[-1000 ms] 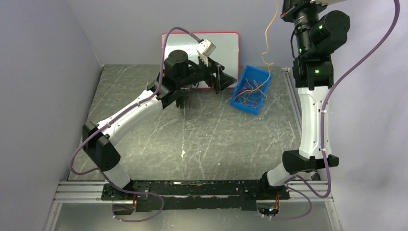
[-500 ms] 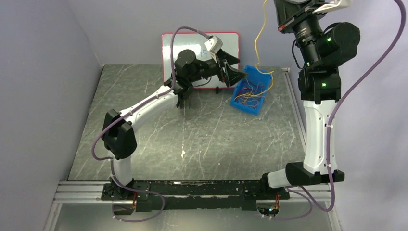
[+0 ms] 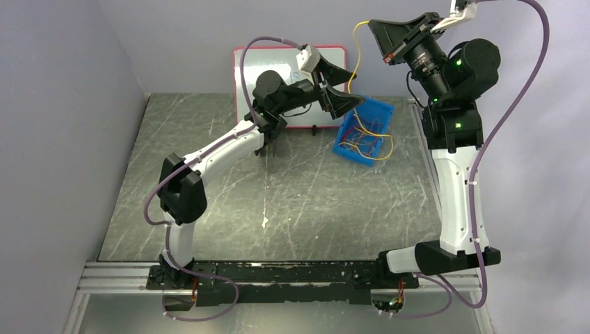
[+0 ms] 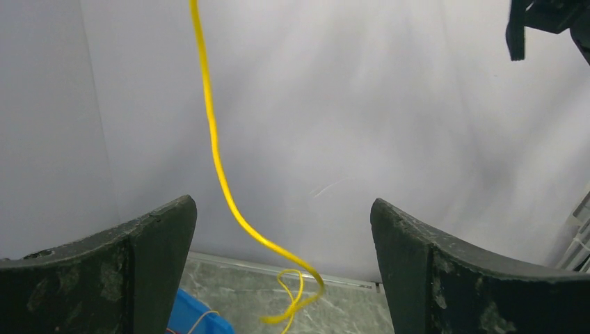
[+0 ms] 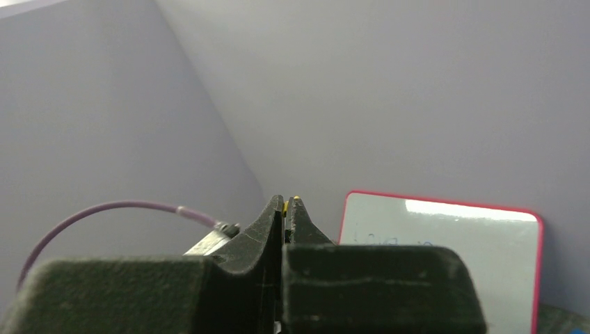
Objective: Wrap the cables
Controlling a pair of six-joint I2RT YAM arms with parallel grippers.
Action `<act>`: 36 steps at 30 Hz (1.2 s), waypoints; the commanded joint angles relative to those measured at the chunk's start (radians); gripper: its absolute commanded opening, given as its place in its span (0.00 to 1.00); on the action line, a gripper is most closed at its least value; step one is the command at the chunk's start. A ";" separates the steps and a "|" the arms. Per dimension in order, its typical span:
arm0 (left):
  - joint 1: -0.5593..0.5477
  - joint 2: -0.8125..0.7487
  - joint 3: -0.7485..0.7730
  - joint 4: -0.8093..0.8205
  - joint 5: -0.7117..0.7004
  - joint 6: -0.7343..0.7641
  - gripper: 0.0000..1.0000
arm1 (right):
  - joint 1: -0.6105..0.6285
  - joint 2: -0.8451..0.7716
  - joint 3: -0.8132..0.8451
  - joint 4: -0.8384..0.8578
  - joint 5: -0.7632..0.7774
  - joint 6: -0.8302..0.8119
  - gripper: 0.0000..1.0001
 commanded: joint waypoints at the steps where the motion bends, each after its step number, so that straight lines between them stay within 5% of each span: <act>1: -0.007 0.025 0.039 0.062 0.023 -0.015 1.00 | 0.030 -0.039 -0.014 0.026 -0.046 0.015 0.00; 5: -0.008 0.040 0.053 0.056 0.037 -0.028 0.89 | 0.040 -0.048 -0.013 0.020 -0.037 0.000 0.00; 12: -0.007 0.019 0.021 0.057 0.059 -0.037 0.43 | 0.042 -0.072 -0.025 0.019 0.013 -0.025 0.00; 16: -0.008 0.000 0.001 0.029 0.051 -0.034 0.08 | 0.042 -0.083 -0.056 0.023 0.041 -0.028 0.00; 22: -0.008 -0.045 -0.011 -0.086 -0.006 0.010 0.07 | 0.042 -0.114 -0.135 0.021 0.077 -0.022 0.03; 24: -0.008 -0.064 -0.004 -0.138 -0.034 0.031 0.07 | 0.042 -0.135 -0.171 0.020 0.089 -0.035 0.23; 36: 0.086 -0.131 0.079 -0.328 -0.078 0.089 0.07 | 0.042 -0.283 -0.412 -0.089 0.161 -0.082 0.77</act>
